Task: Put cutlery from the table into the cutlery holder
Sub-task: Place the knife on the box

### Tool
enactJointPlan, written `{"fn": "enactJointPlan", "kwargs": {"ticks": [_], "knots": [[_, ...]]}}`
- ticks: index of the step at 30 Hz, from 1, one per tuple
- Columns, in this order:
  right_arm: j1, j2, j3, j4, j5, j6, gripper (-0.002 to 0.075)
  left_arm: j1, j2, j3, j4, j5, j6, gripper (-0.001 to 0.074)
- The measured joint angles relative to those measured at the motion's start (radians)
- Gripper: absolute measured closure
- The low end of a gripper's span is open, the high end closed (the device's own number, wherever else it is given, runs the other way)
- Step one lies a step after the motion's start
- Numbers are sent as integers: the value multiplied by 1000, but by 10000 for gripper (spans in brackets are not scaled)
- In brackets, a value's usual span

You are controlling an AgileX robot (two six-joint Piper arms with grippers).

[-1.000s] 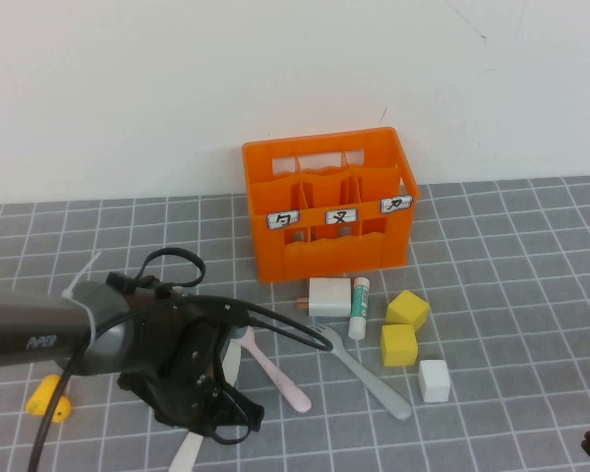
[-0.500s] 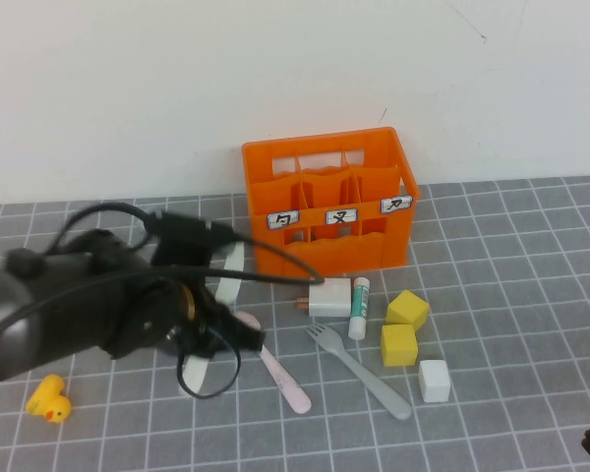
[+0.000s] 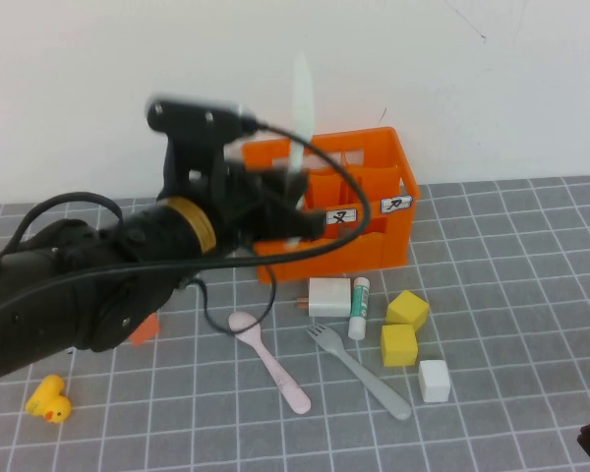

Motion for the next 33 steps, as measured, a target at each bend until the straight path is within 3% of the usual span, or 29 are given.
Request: {"fn": "enactJointPlan", "kwargs": {"ticks": [6, 11, 19, 25, 33], "knots": [[0, 0, 0, 0, 0, 0, 729, 0, 14, 0, -131, -325, 31, 621], [0, 0, 0, 2, 0, 0, 729, 1, 66, 0, -244, -514, 144, 621], [0, 0, 0, 2, 7, 0, 729, 2, 182, 0, -266, -740, 218, 621], [0, 0, 0, 2, 30, 0, 729, 2, 246, -2, -268, -803, 222, 621], [0, 0, 0, 2, 52, 0, 729, 2, 314, -147, -212, -628, 191, 621]]}}
